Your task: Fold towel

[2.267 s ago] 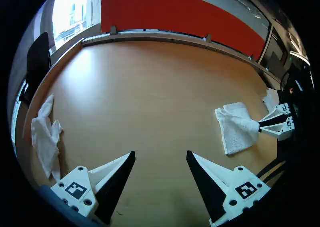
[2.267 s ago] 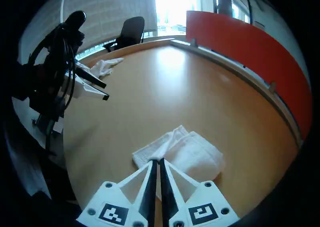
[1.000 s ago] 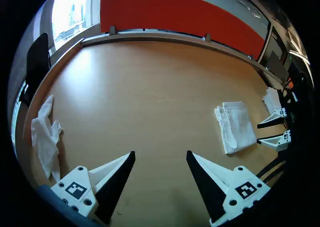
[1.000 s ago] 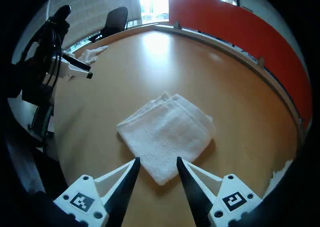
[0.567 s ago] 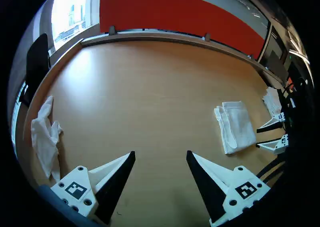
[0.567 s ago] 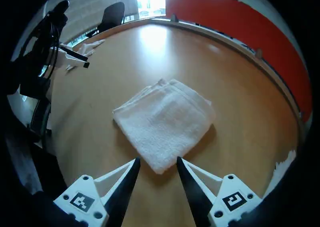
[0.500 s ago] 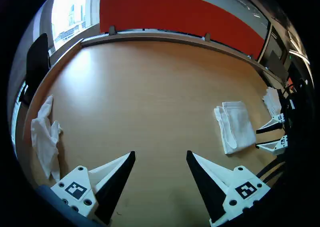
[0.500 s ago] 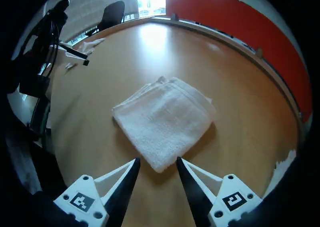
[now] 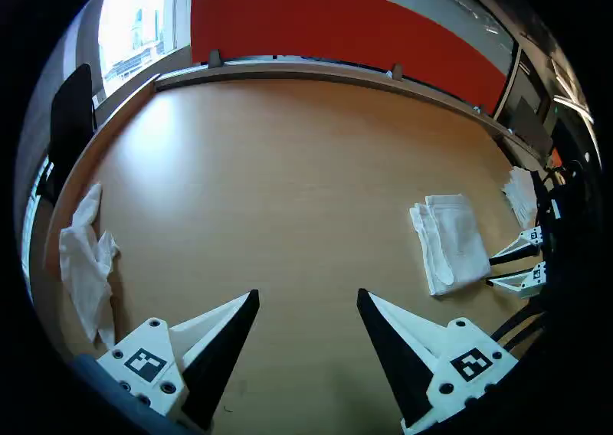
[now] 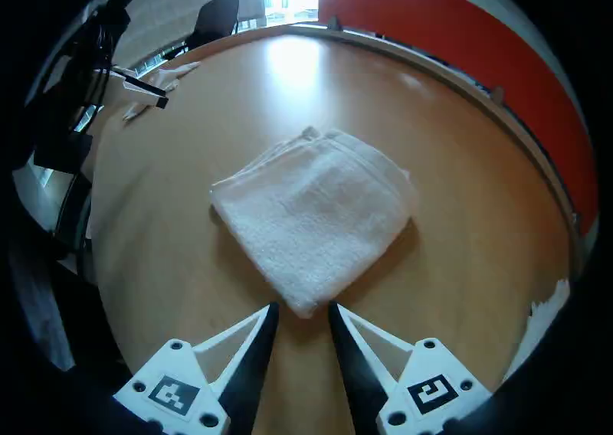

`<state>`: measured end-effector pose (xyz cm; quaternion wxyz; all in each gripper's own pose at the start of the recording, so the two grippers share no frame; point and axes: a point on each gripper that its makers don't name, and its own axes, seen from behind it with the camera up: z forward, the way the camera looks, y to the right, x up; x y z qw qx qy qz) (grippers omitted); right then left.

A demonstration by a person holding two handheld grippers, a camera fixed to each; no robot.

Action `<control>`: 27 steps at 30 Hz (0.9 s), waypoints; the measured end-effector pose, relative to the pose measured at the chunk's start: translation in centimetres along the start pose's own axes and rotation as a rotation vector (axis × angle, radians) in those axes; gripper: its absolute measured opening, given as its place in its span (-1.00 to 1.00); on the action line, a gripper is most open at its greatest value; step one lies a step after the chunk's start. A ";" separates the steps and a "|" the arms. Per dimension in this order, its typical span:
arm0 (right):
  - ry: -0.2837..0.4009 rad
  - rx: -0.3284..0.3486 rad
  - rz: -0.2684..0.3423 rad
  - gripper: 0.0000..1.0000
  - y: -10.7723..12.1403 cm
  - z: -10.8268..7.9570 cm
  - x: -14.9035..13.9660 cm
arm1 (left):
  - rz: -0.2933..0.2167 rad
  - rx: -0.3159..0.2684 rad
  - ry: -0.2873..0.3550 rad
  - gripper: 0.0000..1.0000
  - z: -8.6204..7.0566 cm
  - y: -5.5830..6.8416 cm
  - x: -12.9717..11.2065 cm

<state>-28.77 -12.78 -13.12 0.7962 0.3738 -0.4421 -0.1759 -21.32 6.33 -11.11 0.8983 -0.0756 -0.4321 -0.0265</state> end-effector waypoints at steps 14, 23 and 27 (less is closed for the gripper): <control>-0.003 -0.012 -0.001 -0.47 0.2 0.4 -0.4 | 0.001 0.002 0.002 0.90 -0.1 -0.1 0.0; 0.003 -0.013 0.007 -0.91 0.1 0.1 -0.3 | 0.003 0.002 -0.001 0.90 0.0 -0.1 -0.1; 0.016 -0.011 0.010 -0.92 0.1 -0.1 0.1 | 0.001 0.002 -0.002 0.90 0.1 -0.1 -0.1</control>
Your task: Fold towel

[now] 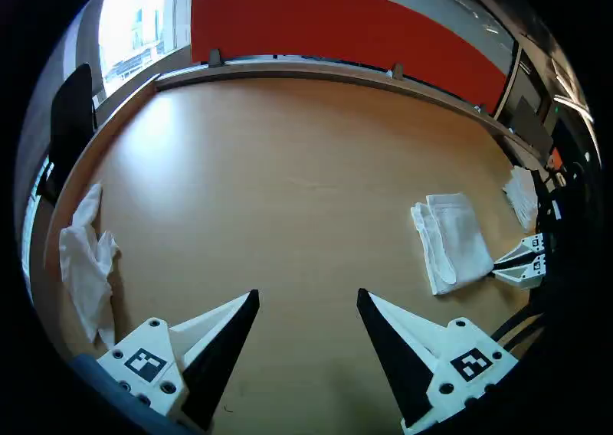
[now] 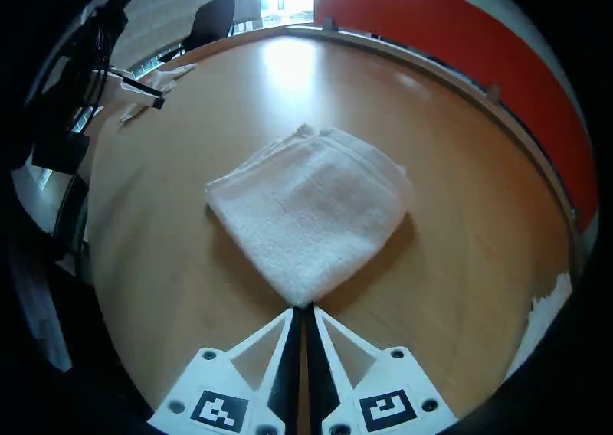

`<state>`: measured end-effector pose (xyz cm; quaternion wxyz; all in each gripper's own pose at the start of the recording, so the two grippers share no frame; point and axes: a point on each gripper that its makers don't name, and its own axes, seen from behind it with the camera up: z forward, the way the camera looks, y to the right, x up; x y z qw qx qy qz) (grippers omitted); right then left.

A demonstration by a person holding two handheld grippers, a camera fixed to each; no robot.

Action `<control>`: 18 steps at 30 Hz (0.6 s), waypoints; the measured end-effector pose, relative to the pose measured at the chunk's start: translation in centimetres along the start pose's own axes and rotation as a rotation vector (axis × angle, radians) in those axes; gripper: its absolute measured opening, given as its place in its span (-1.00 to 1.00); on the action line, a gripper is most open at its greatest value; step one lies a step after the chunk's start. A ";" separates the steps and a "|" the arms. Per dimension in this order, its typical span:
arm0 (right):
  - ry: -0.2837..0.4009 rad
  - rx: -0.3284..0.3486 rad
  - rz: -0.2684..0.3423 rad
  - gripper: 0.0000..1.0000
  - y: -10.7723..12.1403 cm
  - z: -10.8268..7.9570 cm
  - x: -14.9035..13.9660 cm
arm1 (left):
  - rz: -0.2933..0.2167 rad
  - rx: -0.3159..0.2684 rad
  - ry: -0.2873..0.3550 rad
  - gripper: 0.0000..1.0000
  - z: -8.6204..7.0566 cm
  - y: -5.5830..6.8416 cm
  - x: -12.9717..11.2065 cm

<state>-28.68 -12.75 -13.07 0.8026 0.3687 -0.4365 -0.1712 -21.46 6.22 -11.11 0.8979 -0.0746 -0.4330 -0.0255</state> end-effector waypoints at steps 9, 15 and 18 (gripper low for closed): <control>0.035 -0.007 0.000 -0.93 0.2 -0.8 1.7 | -0.006 -0.003 0.004 0.90 0.0 0.2 0.2; 0.073 -0.012 -0.009 -0.93 0.3 -1.6 3.8 | -0.001 -0.006 0.008 0.90 -0.1 0.3 0.3; 0.098 -0.017 -0.020 -0.93 0.4 -2.0 5.2 | -0.001 -0.007 0.011 0.90 -0.2 0.4 0.4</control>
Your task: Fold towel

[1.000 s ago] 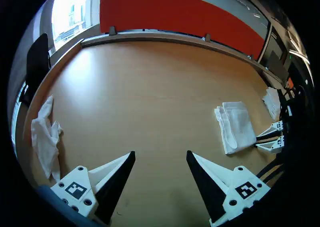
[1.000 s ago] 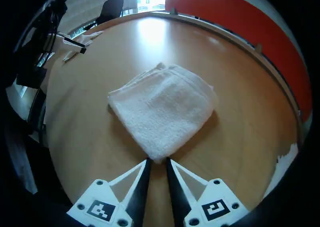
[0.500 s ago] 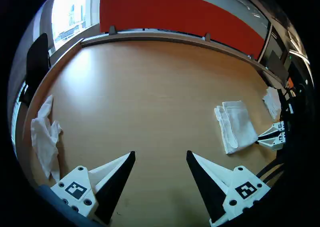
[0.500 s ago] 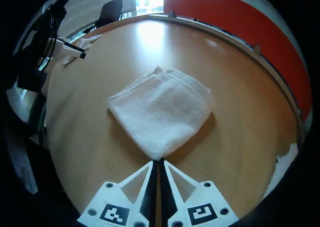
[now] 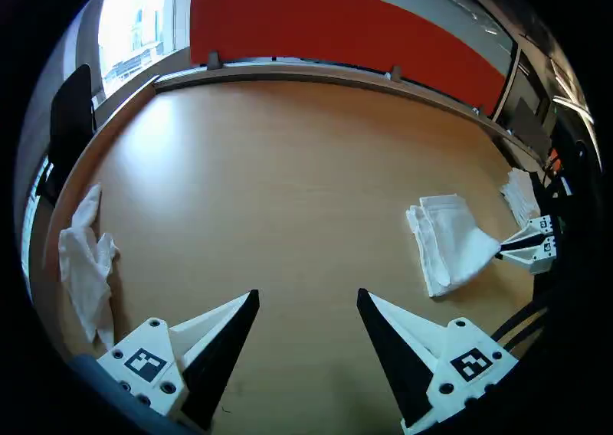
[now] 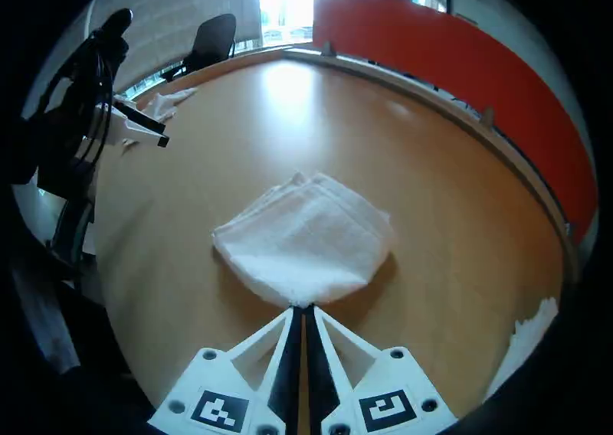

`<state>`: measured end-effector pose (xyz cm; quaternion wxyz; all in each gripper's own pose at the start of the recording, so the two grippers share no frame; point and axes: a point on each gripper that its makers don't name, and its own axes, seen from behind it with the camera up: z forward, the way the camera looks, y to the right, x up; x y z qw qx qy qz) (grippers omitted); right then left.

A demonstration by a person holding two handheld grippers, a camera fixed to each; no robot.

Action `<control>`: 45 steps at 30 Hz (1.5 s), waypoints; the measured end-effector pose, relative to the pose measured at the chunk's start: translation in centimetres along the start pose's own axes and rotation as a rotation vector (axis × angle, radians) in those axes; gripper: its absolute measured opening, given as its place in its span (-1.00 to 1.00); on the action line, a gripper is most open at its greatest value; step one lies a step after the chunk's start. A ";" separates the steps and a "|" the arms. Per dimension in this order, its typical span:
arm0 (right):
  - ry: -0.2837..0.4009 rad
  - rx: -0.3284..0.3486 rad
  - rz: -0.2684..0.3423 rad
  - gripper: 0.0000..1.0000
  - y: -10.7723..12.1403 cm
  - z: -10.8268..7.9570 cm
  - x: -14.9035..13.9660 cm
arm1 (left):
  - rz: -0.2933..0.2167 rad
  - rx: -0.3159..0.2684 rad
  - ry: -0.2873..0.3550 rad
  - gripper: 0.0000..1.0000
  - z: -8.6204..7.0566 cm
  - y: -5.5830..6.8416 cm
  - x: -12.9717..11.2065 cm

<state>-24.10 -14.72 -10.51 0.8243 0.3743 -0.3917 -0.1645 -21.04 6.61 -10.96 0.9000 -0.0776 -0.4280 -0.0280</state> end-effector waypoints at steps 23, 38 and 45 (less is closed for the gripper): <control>0.183 -0.036 -0.038 -0.93 2.2 -4.2 10.5 | 0.009 -0.008 0.034 0.90 -0.8 0.3 1.1; 0.216 -0.103 -0.037 -0.93 5.4 -7.8 12.3 | 0.018 -0.023 0.049 0.89 -1.0 1.2 1.6; 0.220 -0.154 -0.027 -0.93 8.3 -9.6 12.2 | 0.021 -0.025 0.052 0.89 -1.1 1.3 1.7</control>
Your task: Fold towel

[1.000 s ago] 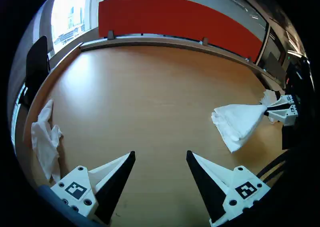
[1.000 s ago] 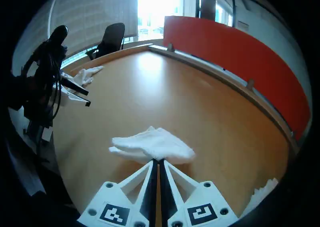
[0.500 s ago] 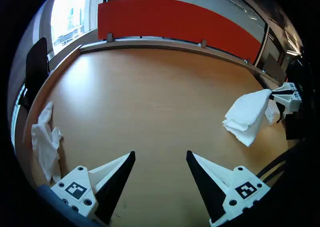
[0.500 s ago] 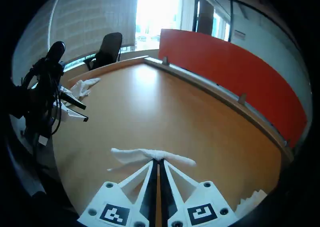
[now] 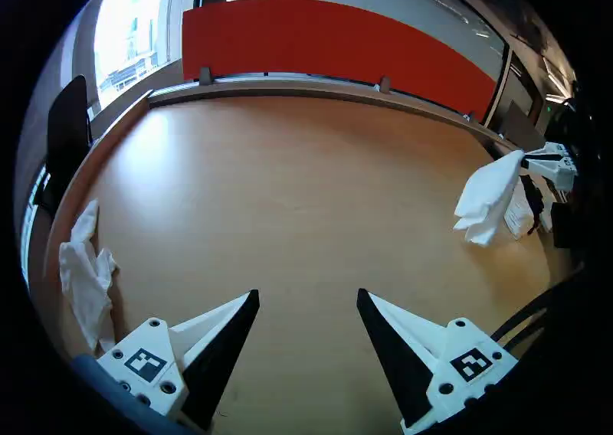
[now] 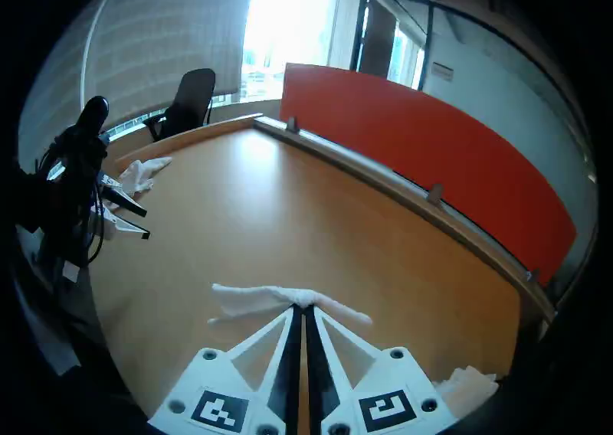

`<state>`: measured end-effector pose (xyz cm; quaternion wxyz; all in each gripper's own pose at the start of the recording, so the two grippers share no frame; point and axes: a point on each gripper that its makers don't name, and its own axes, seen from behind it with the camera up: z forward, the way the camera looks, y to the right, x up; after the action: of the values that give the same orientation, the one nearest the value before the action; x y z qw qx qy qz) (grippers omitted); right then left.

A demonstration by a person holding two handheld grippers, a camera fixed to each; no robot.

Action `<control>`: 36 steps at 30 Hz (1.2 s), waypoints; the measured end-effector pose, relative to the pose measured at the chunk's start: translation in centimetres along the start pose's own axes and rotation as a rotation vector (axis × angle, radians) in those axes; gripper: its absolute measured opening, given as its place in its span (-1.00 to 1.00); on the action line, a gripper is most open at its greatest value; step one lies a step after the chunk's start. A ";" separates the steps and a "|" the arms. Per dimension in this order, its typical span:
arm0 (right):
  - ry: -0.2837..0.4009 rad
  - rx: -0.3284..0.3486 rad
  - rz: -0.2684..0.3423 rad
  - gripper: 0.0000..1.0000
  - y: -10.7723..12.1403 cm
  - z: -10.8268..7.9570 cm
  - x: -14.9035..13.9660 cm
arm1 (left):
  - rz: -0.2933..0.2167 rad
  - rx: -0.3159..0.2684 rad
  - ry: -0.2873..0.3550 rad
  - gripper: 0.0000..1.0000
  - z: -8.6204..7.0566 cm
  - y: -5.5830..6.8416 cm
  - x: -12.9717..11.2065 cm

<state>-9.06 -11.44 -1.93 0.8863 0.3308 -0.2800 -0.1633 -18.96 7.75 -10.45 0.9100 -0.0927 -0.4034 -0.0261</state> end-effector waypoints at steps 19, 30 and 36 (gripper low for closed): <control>0.008 -0.114 0.034 -0.93 8.3 -3.0 0.5 | 0.007 0.005 0.003 0.89 0.0 0.1 0.5; -0.018 -0.167 0.029 -0.93 13.1 -4.6 -0.1 | 0.010 0.010 0.001 0.90 0.1 0.0 0.6; -0.030 -0.196 0.024 -0.93 16.1 -5.4 -0.2 | 0.008 0.010 -0.002 0.90 0.2 0.0 0.6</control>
<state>-4.23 3.06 5.55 0.9121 0.2365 -0.2797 -0.1841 -18.75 7.81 -9.87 0.9101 -0.0900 -0.4040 -0.0202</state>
